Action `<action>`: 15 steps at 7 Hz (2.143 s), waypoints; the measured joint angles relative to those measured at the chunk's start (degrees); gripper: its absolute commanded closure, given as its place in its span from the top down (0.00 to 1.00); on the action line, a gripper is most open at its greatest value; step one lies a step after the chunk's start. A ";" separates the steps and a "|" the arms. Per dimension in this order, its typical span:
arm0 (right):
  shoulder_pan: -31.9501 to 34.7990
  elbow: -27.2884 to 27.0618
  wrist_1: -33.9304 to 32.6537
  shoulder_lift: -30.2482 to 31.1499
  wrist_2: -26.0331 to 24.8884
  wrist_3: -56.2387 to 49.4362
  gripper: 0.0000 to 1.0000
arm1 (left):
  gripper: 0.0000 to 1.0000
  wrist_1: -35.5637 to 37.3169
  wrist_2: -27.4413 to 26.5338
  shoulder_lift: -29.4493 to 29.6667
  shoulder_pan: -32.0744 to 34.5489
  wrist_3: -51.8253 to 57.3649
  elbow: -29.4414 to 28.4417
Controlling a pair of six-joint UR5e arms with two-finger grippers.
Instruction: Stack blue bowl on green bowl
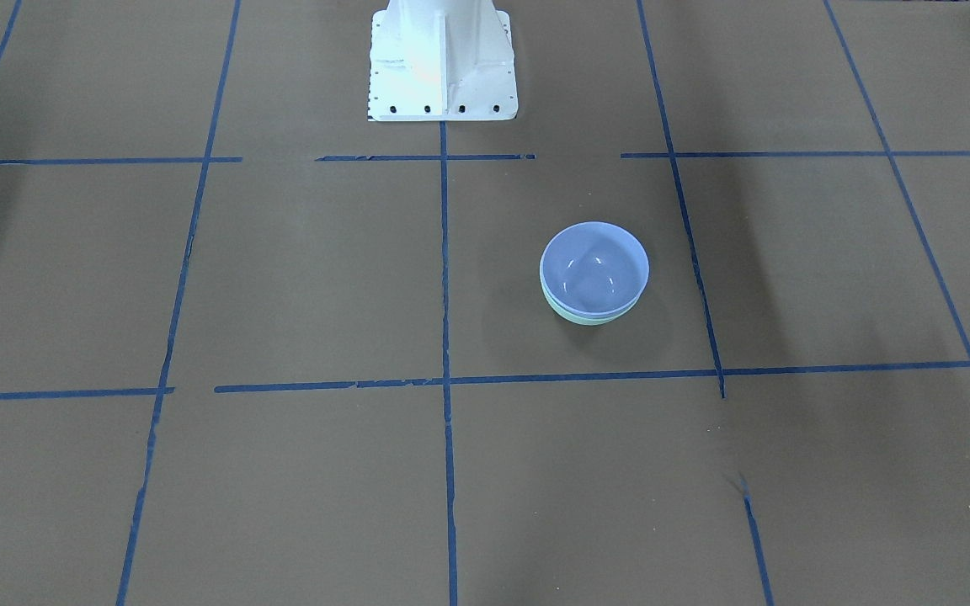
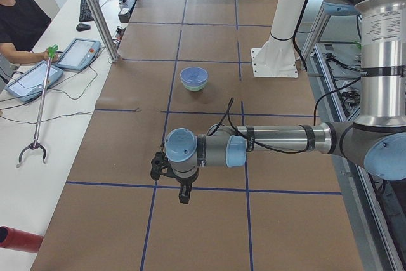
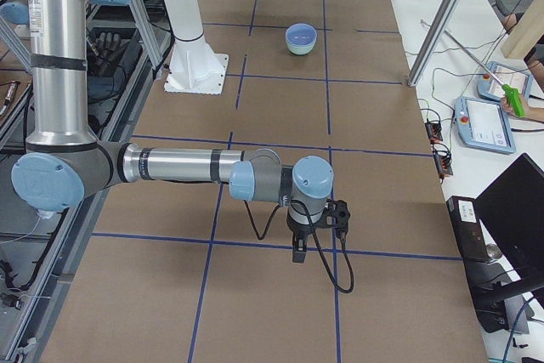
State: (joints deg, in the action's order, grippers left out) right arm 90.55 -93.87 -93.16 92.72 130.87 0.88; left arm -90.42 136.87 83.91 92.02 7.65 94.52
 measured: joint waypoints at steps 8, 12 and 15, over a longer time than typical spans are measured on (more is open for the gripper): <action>-0.02 0.00 0.00 0.00 0.00 0.00 1.00 | 1.00 -0.18 -0.11 0.19 0.00 -3.75 0.01; 0.02 0.00 0.00 0.00 0.00 0.00 1.00 | 1.00 -0.19 -0.11 0.12 0.00 -3.87 -0.05; -0.01 0.00 0.00 0.00 0.00 0.00 1.00 | 1.00 -0.19 -0.11 0.12 0.00 -3.85 -0.05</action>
